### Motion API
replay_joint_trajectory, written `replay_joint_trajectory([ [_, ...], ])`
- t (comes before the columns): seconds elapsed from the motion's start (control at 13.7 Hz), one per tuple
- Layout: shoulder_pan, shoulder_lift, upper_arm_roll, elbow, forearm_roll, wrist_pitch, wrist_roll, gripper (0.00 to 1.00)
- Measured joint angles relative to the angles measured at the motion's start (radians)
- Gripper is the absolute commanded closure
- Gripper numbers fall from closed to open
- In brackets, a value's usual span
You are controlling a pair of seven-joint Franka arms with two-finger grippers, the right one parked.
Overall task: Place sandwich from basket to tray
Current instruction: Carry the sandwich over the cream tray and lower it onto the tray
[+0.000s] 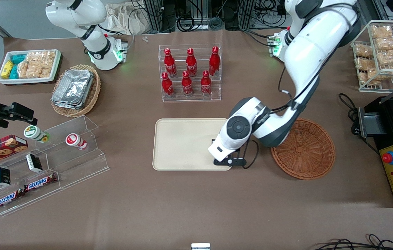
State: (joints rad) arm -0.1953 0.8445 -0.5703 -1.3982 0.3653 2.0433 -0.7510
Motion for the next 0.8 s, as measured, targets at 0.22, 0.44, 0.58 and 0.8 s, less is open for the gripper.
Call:
replay_joint_trajectory([
  [0.22,-0.035,0.036,0.000,0.001,0.014,0.016,-0.006,0.91],
  [0.44,-0.042,0.039,0.001,0.001,0.015,0.016,-0.024,0.00],
  [0.58,-0.042,0.039,0.008,0.002,0.016,0.015,-0.058,0.00],
  [0.8,-0.039,0.038,0.010,0.009,0.017,0.015,-0.074,0.00],
])
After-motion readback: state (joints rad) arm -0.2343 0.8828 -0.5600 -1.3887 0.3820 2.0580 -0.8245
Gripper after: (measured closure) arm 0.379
